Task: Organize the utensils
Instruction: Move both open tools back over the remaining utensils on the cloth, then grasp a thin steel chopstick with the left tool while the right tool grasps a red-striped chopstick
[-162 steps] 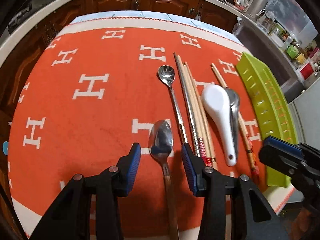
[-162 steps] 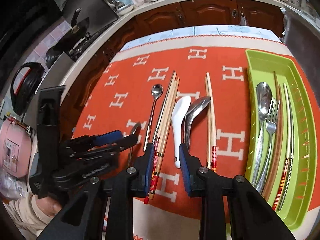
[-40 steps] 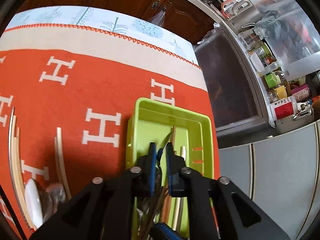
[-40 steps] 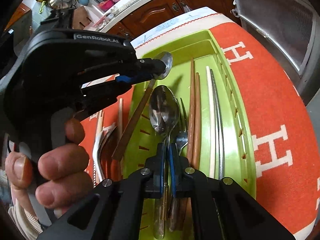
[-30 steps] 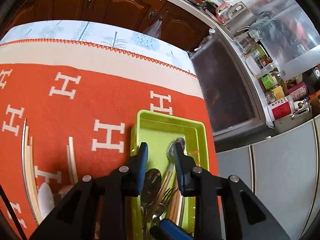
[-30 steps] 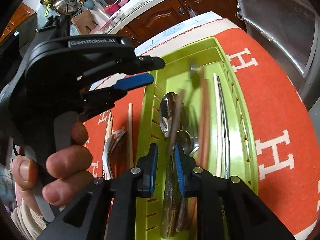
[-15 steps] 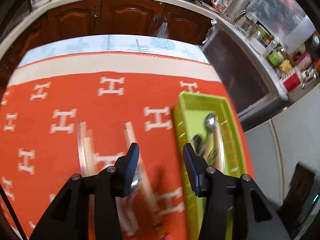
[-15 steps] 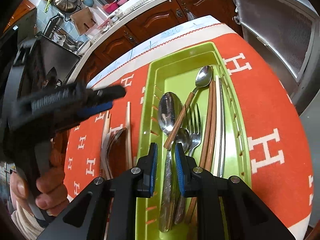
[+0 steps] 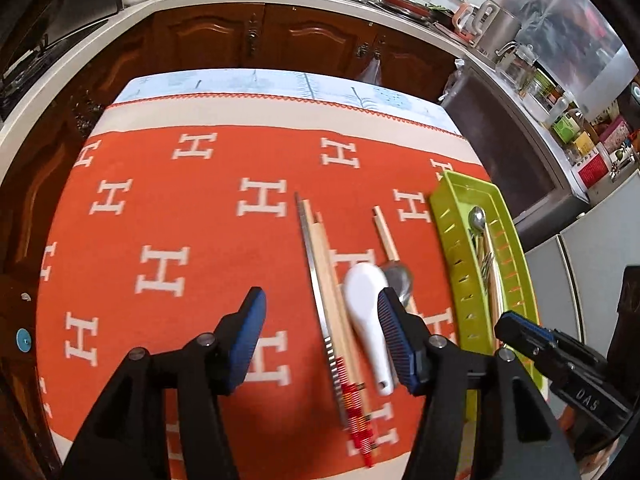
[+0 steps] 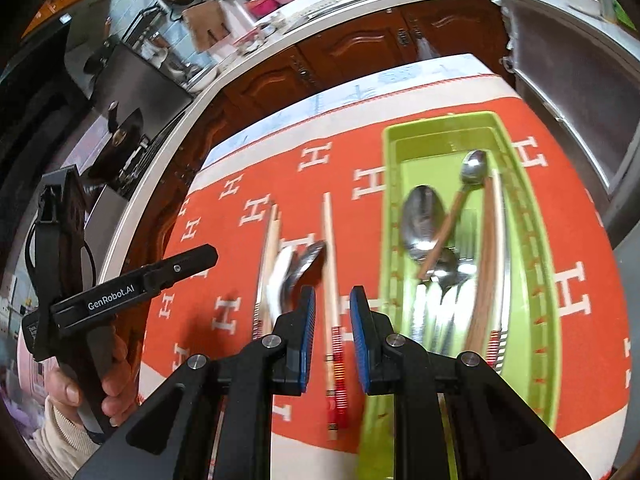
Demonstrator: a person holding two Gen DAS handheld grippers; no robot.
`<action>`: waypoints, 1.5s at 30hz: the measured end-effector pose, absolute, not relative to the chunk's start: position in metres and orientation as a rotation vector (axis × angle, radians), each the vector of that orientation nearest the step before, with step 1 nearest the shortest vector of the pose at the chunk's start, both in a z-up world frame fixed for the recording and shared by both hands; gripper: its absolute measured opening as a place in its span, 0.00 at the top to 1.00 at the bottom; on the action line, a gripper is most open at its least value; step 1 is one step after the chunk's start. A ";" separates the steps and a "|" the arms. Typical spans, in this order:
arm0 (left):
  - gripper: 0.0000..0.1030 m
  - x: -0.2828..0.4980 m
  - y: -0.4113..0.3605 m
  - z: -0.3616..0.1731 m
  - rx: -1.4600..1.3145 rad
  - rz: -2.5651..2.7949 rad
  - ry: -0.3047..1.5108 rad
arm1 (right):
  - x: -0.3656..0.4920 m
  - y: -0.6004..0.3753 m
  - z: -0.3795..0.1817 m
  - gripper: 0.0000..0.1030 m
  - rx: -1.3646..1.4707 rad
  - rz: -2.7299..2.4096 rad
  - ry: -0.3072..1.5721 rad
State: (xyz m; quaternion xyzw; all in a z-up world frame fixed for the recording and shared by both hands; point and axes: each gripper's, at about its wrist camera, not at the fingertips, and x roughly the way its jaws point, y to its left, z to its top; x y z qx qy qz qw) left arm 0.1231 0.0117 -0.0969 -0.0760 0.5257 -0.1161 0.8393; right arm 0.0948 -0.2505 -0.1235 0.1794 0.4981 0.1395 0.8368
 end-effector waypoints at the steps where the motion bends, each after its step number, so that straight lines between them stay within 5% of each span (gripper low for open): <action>1: 0.46 0.121 0.015 -0.098 -0.159 -0.250 1.114 | 0.095 -0.244 -0.123 0.83 0.376 0.299 1.059; 11: 0.46 0.114 0.027 -0.135 -0.199 -0.305 1.185 | 0.097 -0.197 -0.138 0.83 0.321 0.329 1.117; 22: 0.65 0.113 -0.003 -0.168 -0.126 -0.345 1.225 | 0.108 -0.169 -0.163 0.83 0.281 0.349 1.168; 42: 0.58 0.092 -0.027 -0.161 0.127 -0.139 1.083 | 0.096 -0.168 -0.180 0.83 0.281 0.359 1.181; 45: 0.76 0.095 -0.013 -0.167 0.110 -0.108 1.093 | 0.092 -0.168 -0.179 0.83 0.274 0.373 1.179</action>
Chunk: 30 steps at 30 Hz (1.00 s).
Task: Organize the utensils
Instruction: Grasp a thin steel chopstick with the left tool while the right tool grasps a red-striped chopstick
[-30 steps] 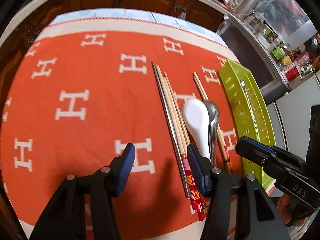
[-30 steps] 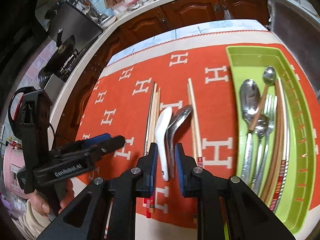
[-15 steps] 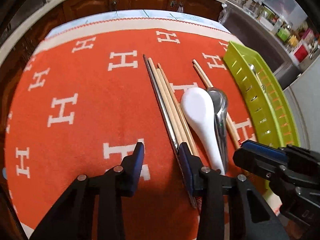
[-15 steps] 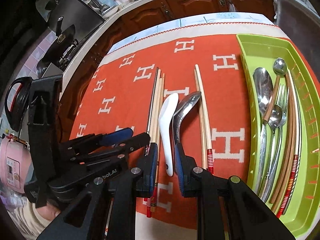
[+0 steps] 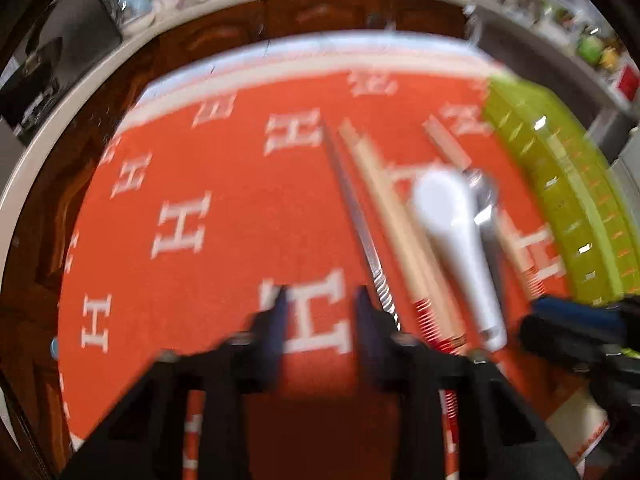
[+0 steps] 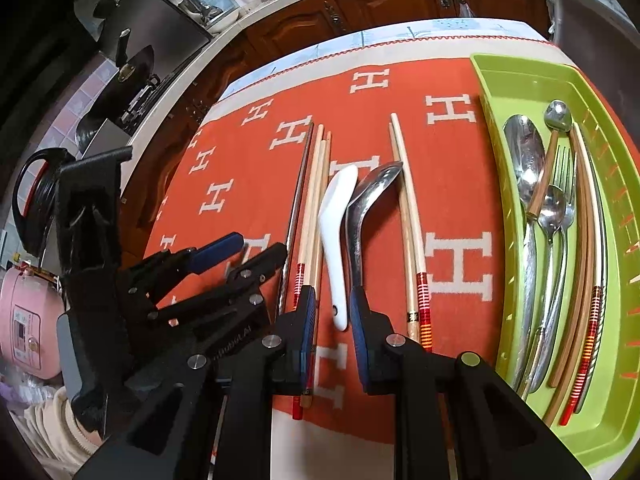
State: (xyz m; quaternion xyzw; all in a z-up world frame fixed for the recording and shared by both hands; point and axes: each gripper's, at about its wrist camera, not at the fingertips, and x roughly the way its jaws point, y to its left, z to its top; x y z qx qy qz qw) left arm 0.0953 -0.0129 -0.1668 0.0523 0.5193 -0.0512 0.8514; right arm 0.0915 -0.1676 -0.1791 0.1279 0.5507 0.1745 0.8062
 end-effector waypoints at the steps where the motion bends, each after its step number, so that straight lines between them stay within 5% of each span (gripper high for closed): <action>1: 0.77 0.096 -0.009 -0.167 0.100 -0.106 1.098 | 0.091 -0.166 -0.179 0.83 0.271 0.379 1.179; 11: 0.83 0.106 0.025 -0.169 -0.193 -0.145 1.152 | 0.087 -0.155 -0.175 0.83 0.232 0.421 1.161; 13: 0.75 0.106 0.028 -0.168 -0.229 -0.156 1.150 | 0.087 -0.156 -0.173 0.83 0.236 0.424 1.157; 30: 0.69 0.102 -0.030 -0.169 0.060 -0.138 1.103 | 0.082 -0.167 -0.177 0.83 0.252 0.417 1.157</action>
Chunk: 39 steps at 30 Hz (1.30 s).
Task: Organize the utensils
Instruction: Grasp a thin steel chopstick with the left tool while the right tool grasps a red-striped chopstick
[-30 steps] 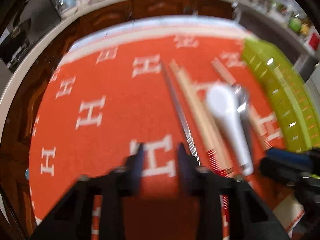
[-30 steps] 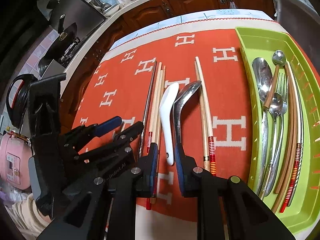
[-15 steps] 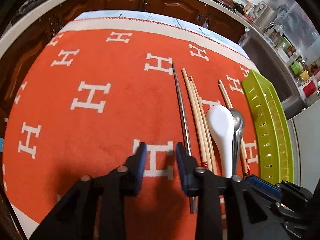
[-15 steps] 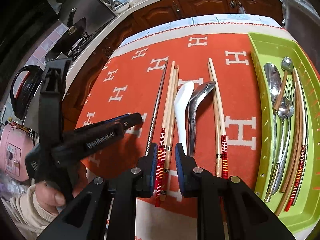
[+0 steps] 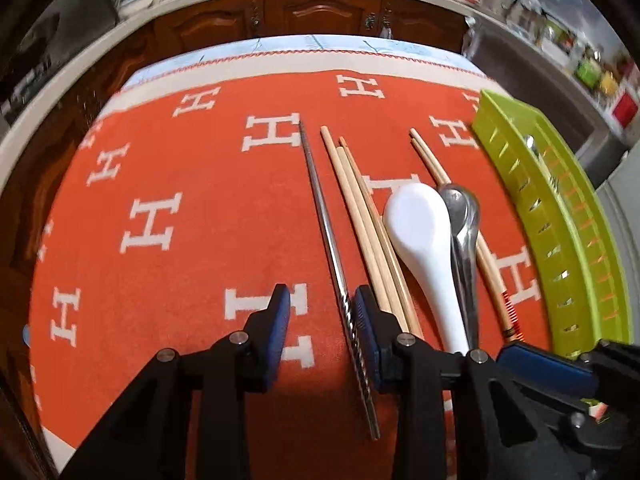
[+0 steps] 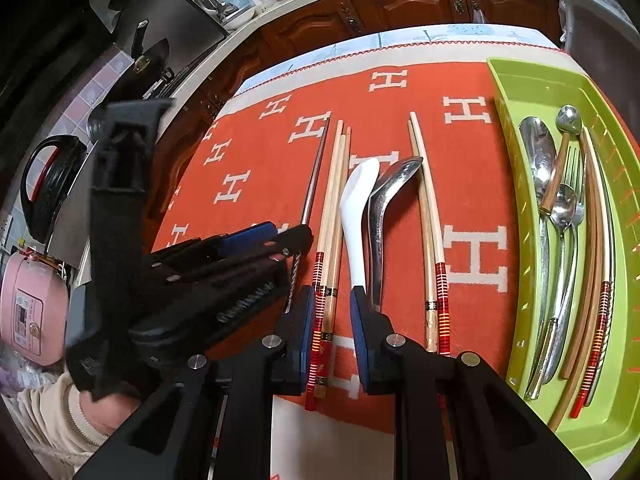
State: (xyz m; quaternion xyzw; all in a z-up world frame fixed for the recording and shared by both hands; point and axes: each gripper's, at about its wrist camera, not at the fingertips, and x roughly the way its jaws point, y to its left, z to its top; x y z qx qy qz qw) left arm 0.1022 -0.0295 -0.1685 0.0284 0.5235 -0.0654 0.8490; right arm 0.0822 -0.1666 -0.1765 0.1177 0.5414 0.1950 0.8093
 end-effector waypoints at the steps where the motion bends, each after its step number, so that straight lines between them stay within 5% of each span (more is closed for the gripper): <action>1: 0.68 0.102 -0.032 -0.169 0.079 -0.135 1.096 | 0.082 -0.167 -0.177 0.83 0.252 0.417 1.159; 5: 0.68 0.104 -0.034 -0.169 0.077 -0.141 1.076 | 0.080 -0.166 -0.179 0.83 0.251 0.418 1.161; 7: 0.95 0.104 -0.033 -0.168 0.077 -0.151 1.062 | 0.079 -0.165 -0.179 0.83 0.252 0.423 1.159; 8: 0.96 0.105 -0.031 -0.168 0.071 -0.158 1.060 | 0.079 -0.164 -0.179 0.83 0.251 0.424 1.159; 39: 0.97 0.085 0.085 -0.163 -0.250 -0.094 1.029 | 0.098 -0.056 -0.212 0.83 -0.148 0.283 1.027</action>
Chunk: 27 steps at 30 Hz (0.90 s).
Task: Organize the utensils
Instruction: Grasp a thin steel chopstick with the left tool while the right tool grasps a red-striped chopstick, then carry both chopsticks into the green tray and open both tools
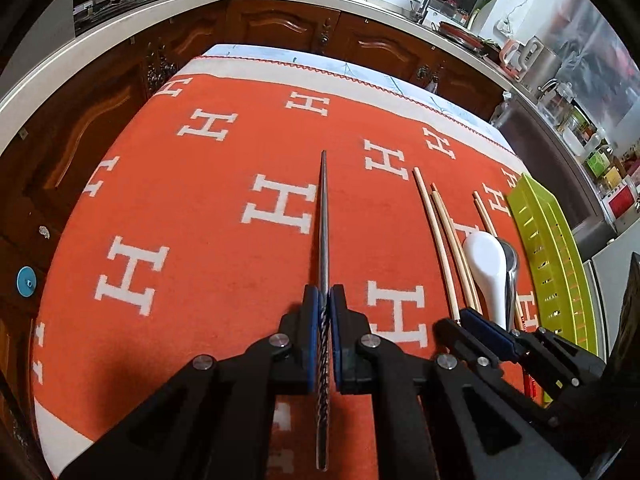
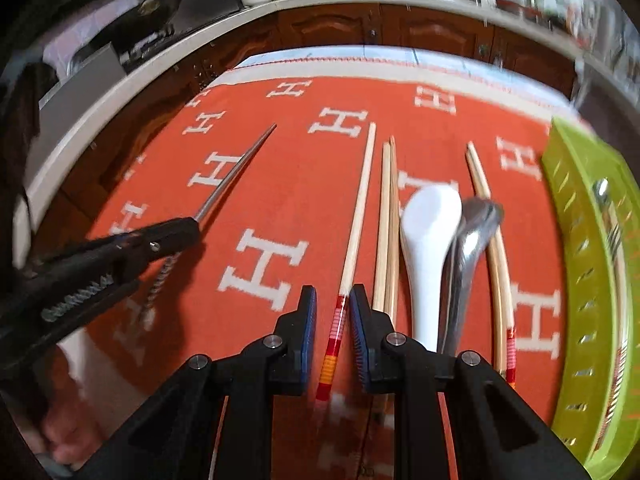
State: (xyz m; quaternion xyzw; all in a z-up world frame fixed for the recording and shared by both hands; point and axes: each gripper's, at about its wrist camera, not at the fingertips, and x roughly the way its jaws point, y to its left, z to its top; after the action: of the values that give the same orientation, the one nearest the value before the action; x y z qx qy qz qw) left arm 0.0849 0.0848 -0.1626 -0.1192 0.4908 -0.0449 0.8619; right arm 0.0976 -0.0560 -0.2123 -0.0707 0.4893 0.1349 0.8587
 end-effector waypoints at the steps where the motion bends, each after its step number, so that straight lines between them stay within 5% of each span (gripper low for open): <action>1: 0.97 0.084 0.085 -0.162 -0.252 -0.095 1.030 | 0.096 -0.050 -0.213 0.86 -0.183 0.276 1.011; 5: 0.97 0.079 0.086 -0.157 -0.275 -0.107 1.024 | 0.097 -0.055 -0.211 0.95 -0.121 0.284 1.028; 27: 0.97 0.066 -0.038 -0.042 -0.234 -0.376 0.803 | 0.058 -0.238 -0.113 0.95 0.385 0.178 0.920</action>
State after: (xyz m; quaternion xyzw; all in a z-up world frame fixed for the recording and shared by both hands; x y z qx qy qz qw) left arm 0.0659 -0.0379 -0.0416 -0.1128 0.3877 -0.1816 0.8966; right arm 0.0584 -0.2378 -0.1133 0.1841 0.4407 0.0850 0.8744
